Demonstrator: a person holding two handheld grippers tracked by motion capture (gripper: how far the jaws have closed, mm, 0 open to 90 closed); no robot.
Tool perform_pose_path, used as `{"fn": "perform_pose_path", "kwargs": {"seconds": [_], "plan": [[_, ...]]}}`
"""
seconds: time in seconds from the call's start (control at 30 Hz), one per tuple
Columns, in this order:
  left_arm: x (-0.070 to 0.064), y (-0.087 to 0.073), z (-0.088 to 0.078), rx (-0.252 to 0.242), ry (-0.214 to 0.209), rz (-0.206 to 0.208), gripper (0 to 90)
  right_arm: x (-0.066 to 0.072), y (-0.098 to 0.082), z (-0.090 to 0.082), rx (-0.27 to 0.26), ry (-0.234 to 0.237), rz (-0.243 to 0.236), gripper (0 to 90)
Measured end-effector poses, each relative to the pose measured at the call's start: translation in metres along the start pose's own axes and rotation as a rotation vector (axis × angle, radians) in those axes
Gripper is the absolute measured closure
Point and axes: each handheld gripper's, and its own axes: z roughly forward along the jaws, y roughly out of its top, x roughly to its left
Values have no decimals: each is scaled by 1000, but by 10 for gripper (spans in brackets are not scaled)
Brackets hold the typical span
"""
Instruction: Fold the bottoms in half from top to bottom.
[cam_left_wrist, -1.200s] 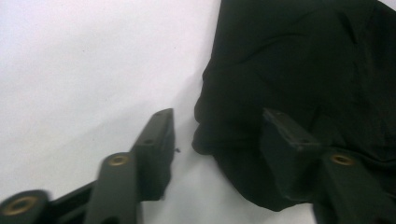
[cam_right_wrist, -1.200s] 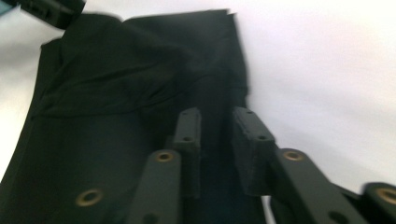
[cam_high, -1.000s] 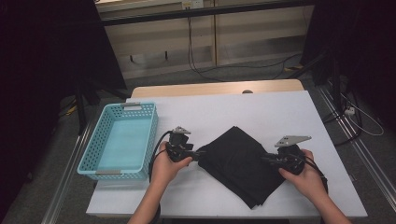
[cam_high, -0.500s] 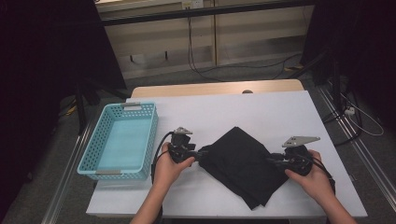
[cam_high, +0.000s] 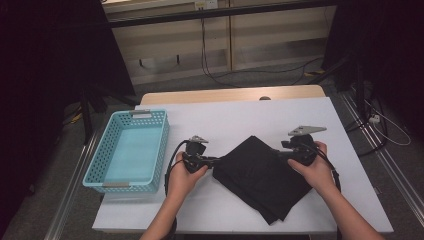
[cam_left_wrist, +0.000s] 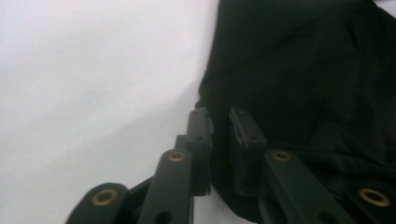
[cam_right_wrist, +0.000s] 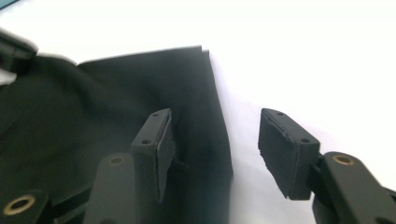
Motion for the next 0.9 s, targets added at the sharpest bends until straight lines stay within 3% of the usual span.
{"fn": "perform_pose_path", "kwargs": {"seconds": [0.13,0.33,0.47,0.5,0.57,0.6,0.63,0.73,0.83,0.9], "plan": [[1,-2,-1,-2,-10,-16,819,1,14,22,8,19,22,467],[2,-6,-3,-7,-22,-22,824,11,31,54,42,-14,-27,451],[2,-6,-4,-7,-24,-12,825,13,35,72,81,-21,-25,468],[3,-7,-5,-9,-24,-12,826,13,34,76,95,-32,-25,507],[3,-6,-6,-6,-24,-3,829,12,32,82,89,-7,-4,600],[3,-6,-6,-9,-25,-5,831,11,32,82,85,3,13,769],[4,-6,-6,-13,-23,-6,832,11,32,81,82,42,19,846],[5,-6,-7,-24,-17,-5,836,10,34,80,85,25,1,876],[7,-5,-6,-32,-23,-12,839,4,35,75,46,14,39,884],[7,-5,-6,-38,-20,-13,840,3,35,74,36,-2,25,881]]}}
